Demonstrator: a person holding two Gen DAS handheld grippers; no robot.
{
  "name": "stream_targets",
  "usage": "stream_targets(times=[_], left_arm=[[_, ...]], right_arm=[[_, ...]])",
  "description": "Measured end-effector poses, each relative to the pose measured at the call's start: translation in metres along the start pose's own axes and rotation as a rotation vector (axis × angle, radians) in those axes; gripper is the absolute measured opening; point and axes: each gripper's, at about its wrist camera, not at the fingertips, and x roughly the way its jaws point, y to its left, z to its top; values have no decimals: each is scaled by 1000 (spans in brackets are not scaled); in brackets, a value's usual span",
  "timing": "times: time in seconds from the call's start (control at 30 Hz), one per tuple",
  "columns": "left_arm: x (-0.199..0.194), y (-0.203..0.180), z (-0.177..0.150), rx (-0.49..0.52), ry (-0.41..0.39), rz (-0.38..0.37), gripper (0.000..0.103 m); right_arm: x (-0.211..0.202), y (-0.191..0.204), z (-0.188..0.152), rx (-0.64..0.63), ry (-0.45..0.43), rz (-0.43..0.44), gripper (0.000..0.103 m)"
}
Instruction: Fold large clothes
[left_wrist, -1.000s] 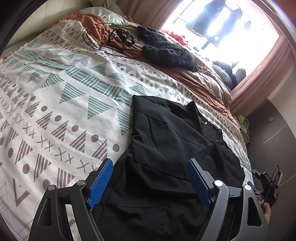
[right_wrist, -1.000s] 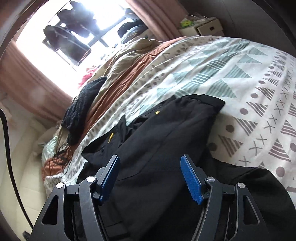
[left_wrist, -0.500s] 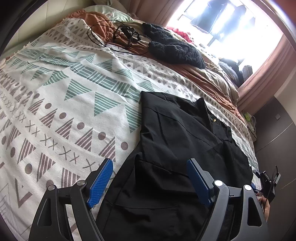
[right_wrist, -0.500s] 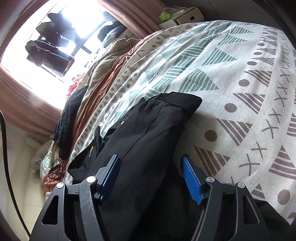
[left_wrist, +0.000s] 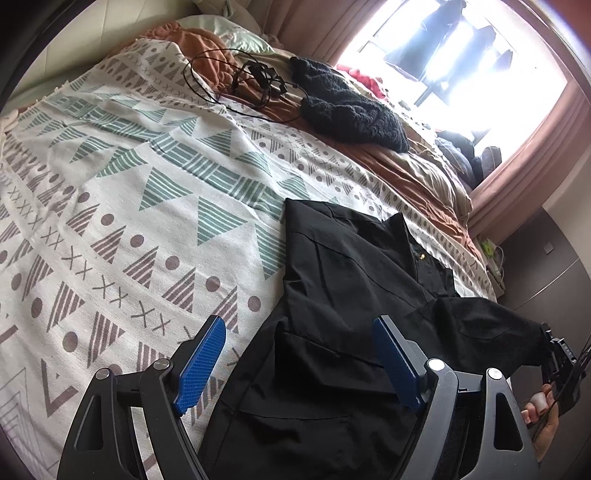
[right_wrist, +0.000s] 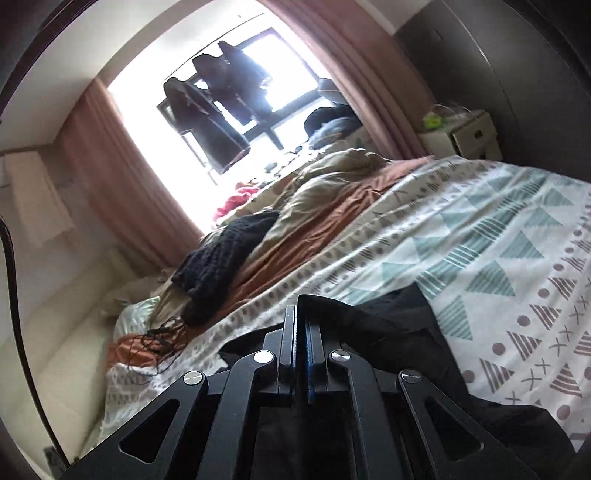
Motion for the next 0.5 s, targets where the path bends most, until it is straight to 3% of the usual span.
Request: stream_targets(times=[0.23,0.5], left_arm=[[-13,16,12,-38,-24,-9,83],[-22,37,22,-86,-36,2,83]], right_arm=[[19,85,-48,-178,91,85,4],[59,146,-129,-288,294,173,4]])
